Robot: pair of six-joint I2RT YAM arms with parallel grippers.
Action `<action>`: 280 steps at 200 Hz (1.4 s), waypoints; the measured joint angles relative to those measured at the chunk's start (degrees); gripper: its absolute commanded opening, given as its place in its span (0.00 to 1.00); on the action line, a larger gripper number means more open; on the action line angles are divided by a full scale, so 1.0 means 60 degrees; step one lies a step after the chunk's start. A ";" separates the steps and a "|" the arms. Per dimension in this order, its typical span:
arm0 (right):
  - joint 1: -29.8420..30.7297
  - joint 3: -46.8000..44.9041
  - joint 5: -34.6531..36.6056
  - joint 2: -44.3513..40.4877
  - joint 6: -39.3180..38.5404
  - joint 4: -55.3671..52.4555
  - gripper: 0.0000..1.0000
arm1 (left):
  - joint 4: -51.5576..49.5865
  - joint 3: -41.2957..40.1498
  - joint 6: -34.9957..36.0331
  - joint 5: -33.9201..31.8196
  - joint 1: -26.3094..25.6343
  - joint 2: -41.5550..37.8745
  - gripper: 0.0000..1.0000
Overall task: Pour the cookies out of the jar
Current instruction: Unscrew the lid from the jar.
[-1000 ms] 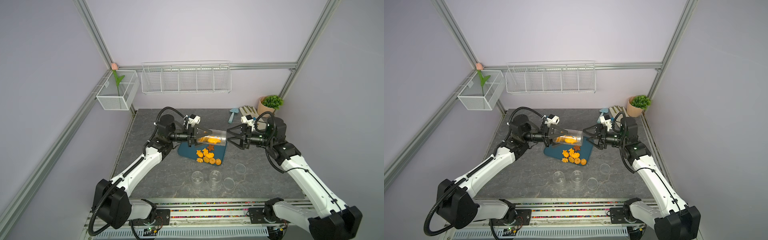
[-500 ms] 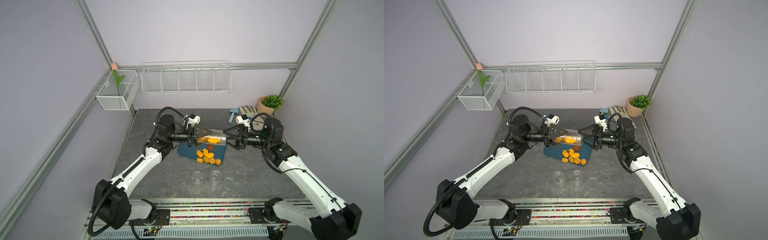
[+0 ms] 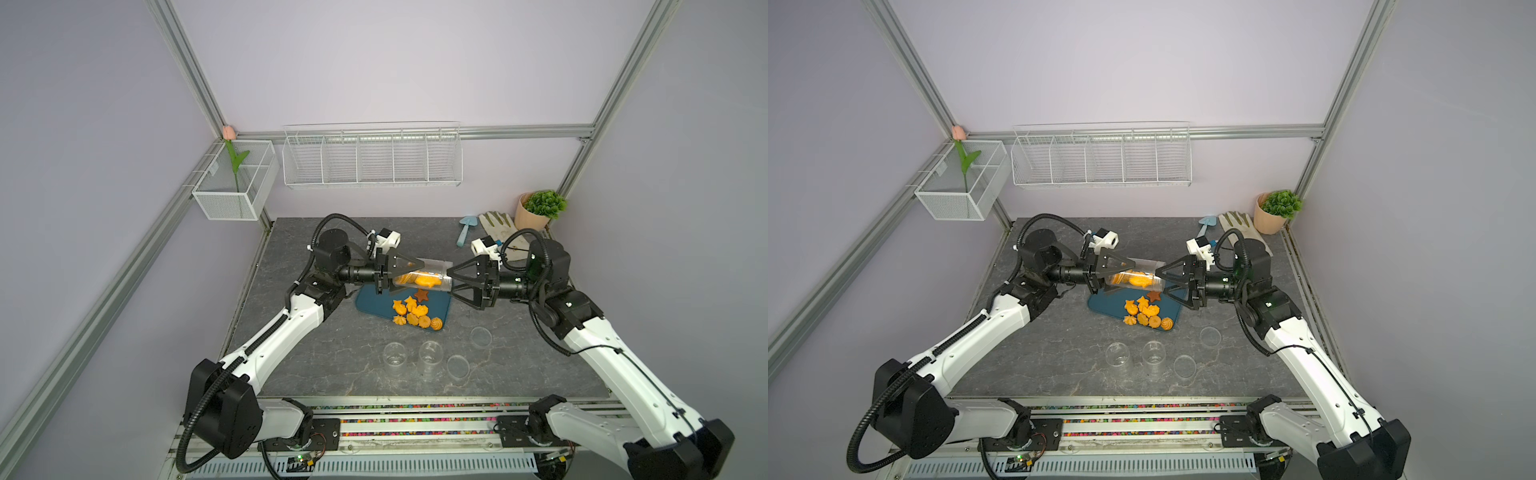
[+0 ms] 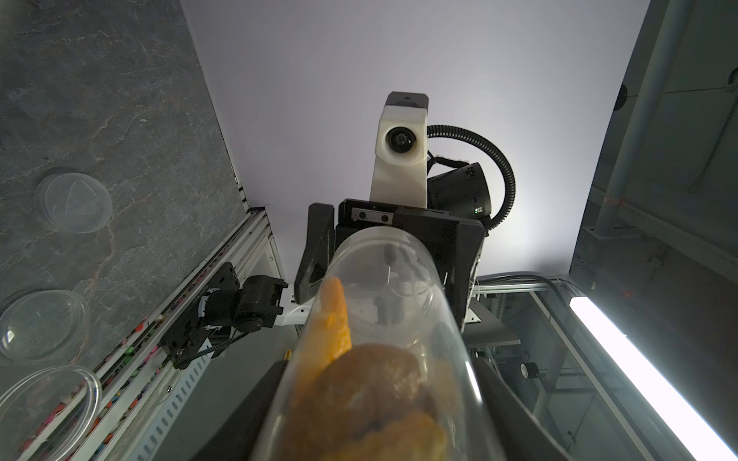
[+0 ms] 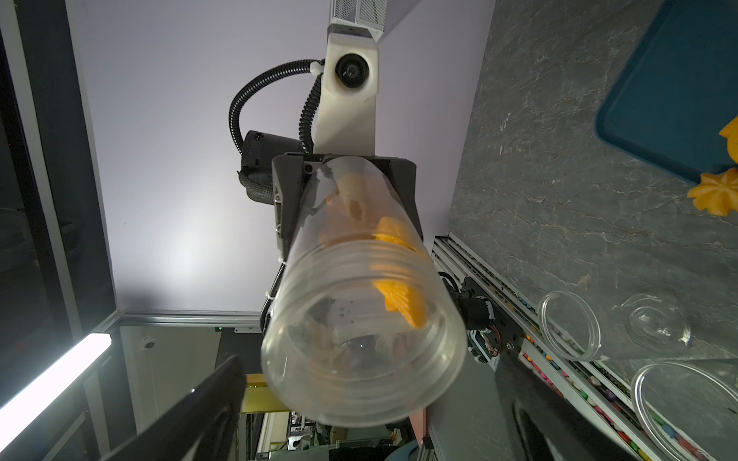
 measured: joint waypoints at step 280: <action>0.0328 0.0437 0.1075 -0.0036 -0.6331 -0.1071 0.23 | 0.0036 -0.0044 0.0004 -0.0073 -0.0007 -0.0106 0.60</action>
